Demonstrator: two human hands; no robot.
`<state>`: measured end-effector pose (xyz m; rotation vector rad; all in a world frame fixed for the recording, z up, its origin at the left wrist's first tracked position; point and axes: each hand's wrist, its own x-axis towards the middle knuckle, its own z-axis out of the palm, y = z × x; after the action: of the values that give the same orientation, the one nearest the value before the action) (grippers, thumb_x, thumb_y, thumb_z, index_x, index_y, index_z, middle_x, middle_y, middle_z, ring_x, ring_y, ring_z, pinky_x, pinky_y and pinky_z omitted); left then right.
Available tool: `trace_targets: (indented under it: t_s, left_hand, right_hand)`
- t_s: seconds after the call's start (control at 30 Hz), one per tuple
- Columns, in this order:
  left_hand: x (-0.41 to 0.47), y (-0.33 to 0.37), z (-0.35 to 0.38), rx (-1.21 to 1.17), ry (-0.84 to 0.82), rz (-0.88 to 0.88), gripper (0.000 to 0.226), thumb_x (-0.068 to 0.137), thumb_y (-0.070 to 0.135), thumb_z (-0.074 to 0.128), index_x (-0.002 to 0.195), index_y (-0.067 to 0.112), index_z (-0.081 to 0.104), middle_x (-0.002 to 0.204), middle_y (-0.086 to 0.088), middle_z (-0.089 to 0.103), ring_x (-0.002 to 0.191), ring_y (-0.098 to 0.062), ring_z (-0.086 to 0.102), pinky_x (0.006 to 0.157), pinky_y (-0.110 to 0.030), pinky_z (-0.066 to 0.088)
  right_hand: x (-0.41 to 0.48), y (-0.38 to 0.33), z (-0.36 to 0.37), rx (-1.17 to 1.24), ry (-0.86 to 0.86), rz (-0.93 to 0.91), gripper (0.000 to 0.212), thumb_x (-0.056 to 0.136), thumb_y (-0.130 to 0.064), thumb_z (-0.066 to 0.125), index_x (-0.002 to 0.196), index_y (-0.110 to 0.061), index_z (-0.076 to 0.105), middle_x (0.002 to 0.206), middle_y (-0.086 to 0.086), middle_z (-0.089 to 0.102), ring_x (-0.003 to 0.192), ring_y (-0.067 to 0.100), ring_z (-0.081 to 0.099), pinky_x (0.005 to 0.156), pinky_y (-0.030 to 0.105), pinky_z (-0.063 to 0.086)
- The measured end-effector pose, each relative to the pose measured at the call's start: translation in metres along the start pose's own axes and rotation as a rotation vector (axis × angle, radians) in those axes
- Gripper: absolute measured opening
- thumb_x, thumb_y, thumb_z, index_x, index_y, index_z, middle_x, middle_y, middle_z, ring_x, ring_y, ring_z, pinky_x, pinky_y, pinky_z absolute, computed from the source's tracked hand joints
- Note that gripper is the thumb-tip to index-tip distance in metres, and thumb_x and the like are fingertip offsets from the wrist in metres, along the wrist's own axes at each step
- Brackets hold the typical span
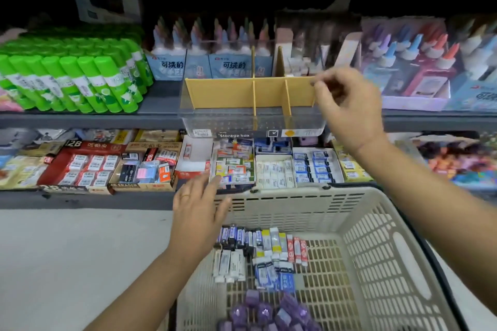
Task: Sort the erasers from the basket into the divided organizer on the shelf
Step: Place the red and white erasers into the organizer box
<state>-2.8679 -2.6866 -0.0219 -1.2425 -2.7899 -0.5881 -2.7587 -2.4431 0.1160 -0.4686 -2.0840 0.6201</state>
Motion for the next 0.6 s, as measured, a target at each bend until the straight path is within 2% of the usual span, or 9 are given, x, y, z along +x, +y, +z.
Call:
trace_targets:
  t_s: [0.07,0.13,0.23,0.27,0.33,0.4,0.43,0.53,0.6]
  left_hand:
    - [-0.008,-0.021,0.015,0.062,-0.133,-0.131,0.064,0.096,0.056,0.033,0.150,0.023,0.027,0.152,-0.005,0.033,0.139,-0.028,0.030,0.112,-0.045,0.024]
    - [-0.014,-0.035,0.026,0.017,-0.258,-0.243,0.069,0.096,0.051,0.038,0.154,0.027,0.008,0.155,-0.009,0.027,0.135,-0.031,0.038,0.104,-0.046,0.036]
    - [-0.018,-0.038,0.032,-0.171,-0.309,-0.323,0.071,0.097,0.049,0.038,0.152,0.036,-0.004,0.152,-0.010,0.030,0.121,-0.030,0.052,0.088,-0.040,0.045]
    - [-0.018,-0.038,0.033,-0.196,-0.294,-0.325,0.071,0.097,0.049,0.039,0.152,0.037,-0.004,0.152,-0.009,0.030,0.123,-0.028,0.052,0.089,-0.040,0.044]
    - [-0.018,-0.036,0.033,-0.198,-0.260,-0.323,0.070,0.097,0.047,0.039,0.153,0.035,-0.001,0.154,-0.007,0.031,0.128,-0.027,0.048,0.094,-0.040,0.042]
    - [-0.018,-0.037,0.034,-0.191,-0.245,-0.321,0.069,0.097,0.048,0.040,0.153,0.034,0.000,0.154,-0.007,0.032,0.128,-0.027,0.048,0.096,-0.041,0.041]
    - [-0.018,-0.037,0.035,-0.192,-0.243,-0.320,0.070,0.097,0.049,0.040,0.153,0.034,0.001,0.153,-0.007,0.033,0.128,-0.027,0.048,0.096,-0.041,0.041]
    - [-0.020,-0.037,0.035,-0.220,-0.233,-0.320,0.070,0.096,0.051,0.041,0.153,0.035,0.004,0.155,-0.005,0.030,0.130,-0.027,0.047,0.099,-0.042,0.040]
    - [-0.020,-0.037,0.036,-0.228,-0.230,-0.324,0.071,0.095,0.051,0.042,0.153,0.035,0.004,0.156,-0.004,0.028,0.130,-0.027,0.047,0.100,-0.042,0.039]
  right_hand:
    - [-0.069,0.007,0.015,0.070,-0.046,0.129,0.015,0.089,-0.016,0.054,0.076,-0.016,0.060,0.069,-0.006,0.057,0.063,0.004,0.050,0.060,0.015,0.039]
    - [-0.135,0.035,0.039,0.017,-0.300,0.428,0.017,0.091,-0.020,0.055,0.073,-0.019,0.059,0.064,-0.010,0.056,0.061,0.002,0.050,0.055,0.013,0.037]
    - [-0.217,0.103,0.066,-0.154,-0.762,1.022,0.030,0.090,-0.037,0.058,0.077,-0.011,0.061,0.071,0.000,0.059,0.073,0.016,0.057,0.060,0.023,0.039]
    - [-0.236,0.120,0.070,-0.174,-0.841,1.133,0.036,0.089,-0.043,0.060,0.080,-0.007,0.063,0.075,0.005,0.061,0.075,0.019,0.058,0.063,0.024,0.040]
    - [-0.259,0.136,0.079,-0.081,-0.800,1.279,0.035,0.086,-0.036,0.067,0.089,-0.001,0.066,0.086,0.012,0.065,0.086,0.022,0.060,0.069,0.024,0.044]
    - [-0.271,0.137,0.090,0.058,-0.657,1.365,0.016,0.082,-0.014,0.073,0.083,-0.003,0.062,0.093,0.018,0.066,0.093,0.020,0.056,0.076,0.021,0.050]
    - [-0.274,0.138,0.096,0.057,-0.636,1.366,0.019,0.079,-0.010,0.076,0.089,-0.003,0.061,0.105,0.020,0.065,0.097,0.020,0.055,0.087,0.024,0.048]
    - [-0.286,0.142,0.108,-0.122,-0.729,1.257,0.084,0.064,-0.031,0.087,0.133,-0.012,0.043,0.135,0.015,0.041,0.123,0.030,0.045,0.109,0.040,0.037]
    - [-0.288,0.148,0.110,-0.099,-0.751,1.221,0.094,0.060,-0.032,0.088,0.138,-0.017,0.038,0.136,0.014,0.039,0.124,0.032,0.044,0.111,0.044,0.035]
